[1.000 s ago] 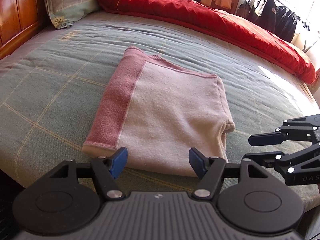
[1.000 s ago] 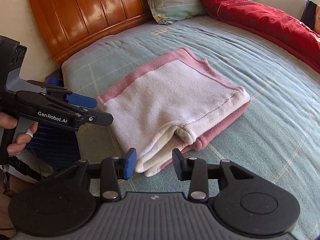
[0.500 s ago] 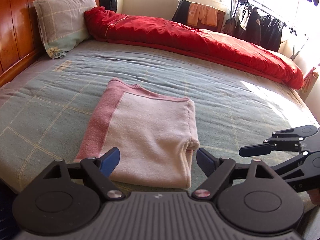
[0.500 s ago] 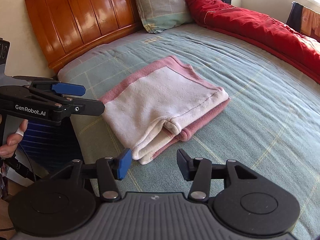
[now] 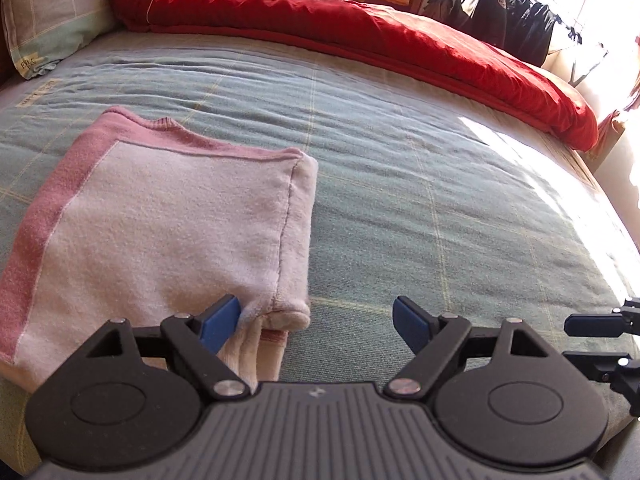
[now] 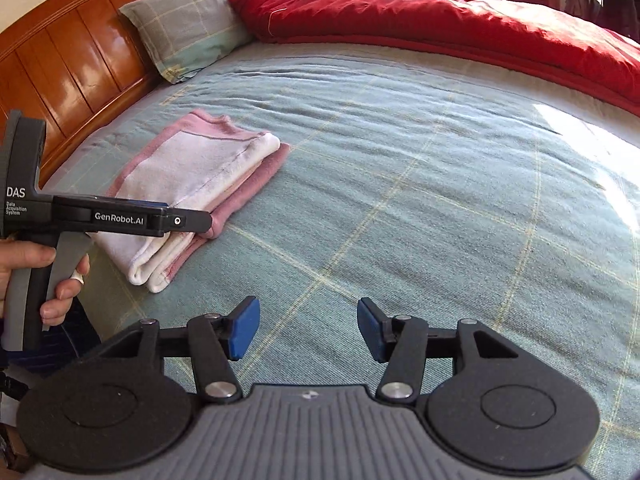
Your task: Fold clothes
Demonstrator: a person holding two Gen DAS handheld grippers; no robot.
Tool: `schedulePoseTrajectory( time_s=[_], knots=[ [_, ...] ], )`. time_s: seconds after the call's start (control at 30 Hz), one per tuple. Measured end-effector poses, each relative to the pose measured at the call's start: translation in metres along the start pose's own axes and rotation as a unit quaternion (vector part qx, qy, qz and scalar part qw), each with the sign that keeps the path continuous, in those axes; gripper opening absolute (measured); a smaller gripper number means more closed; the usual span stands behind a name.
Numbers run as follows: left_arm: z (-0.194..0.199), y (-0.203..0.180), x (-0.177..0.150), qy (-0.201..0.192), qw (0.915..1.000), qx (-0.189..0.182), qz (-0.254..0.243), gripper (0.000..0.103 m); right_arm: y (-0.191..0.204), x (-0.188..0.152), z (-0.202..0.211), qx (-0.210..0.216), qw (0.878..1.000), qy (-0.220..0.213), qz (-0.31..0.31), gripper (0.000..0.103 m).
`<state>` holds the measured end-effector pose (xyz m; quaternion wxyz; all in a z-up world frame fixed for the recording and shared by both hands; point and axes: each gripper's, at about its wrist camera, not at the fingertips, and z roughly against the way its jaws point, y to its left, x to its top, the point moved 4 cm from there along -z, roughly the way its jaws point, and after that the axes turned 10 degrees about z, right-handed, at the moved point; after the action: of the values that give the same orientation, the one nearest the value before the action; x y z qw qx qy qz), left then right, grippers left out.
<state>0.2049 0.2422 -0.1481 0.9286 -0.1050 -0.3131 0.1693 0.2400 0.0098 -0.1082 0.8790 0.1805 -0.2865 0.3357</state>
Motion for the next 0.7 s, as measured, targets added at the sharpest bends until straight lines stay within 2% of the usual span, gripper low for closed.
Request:
schedulePoseTrajectory(
  time_s=[0.13, 0.2, 0.3, 0.47, 0.57, 0.63, 0.7],
  knots=[
    [0.013, -0.008, 0.001, -0.013, 0.9998, 0.008, -0.013, 0.084, -0.005, -0.004, -0.001, 0.009, 1.000, -0.001, -0.016, 0.061],
    [0.028, -0.009, 0.005, -0.029, 0.9995, 0.002, -0.012, 0.084, -0.004, -0.006, 0.000, 0.012, 1.000, -0.004, -0.019, 0.062],
    [0.061, -0.021, 0.006, -0.071, 0.9964, 0.011, -0.045, 0.084, -0.004, -0.006, 0.006, 0.009, 1.000, -0.010, -0.017, 0.064],
    [0.118, -0.045, 0.002, -0.142, 0.9824, 0.051, -0.110, 0.098, -0.006, 0.008, 0.020, -0.018, 1.000, -0.024, 0.010, 0.070],
    [0.150, -0.057, -0.005, -0.185, 0.9736, 0.072, -0.112, 0.102, 0.000, 0.024, 0.031, -0.050, 0.996, -0.028, 0.066, 0.072],
    [0.172, -0.065, -0.010, -0.214, 0.9667, 0.086, -0.111, 0.102, 0.010, 0.035, 0.042, -0.067, 0.992, -0.032, 0.104, 0.076],
    [0.189, -0.069, -0.017, -0.232, 0.9633, 0.092, -0.098, 0.102, 0.023, 0.045, 0.056, -0.071, 0.989, -0.047, 0.122, 0.087]
  ],
)
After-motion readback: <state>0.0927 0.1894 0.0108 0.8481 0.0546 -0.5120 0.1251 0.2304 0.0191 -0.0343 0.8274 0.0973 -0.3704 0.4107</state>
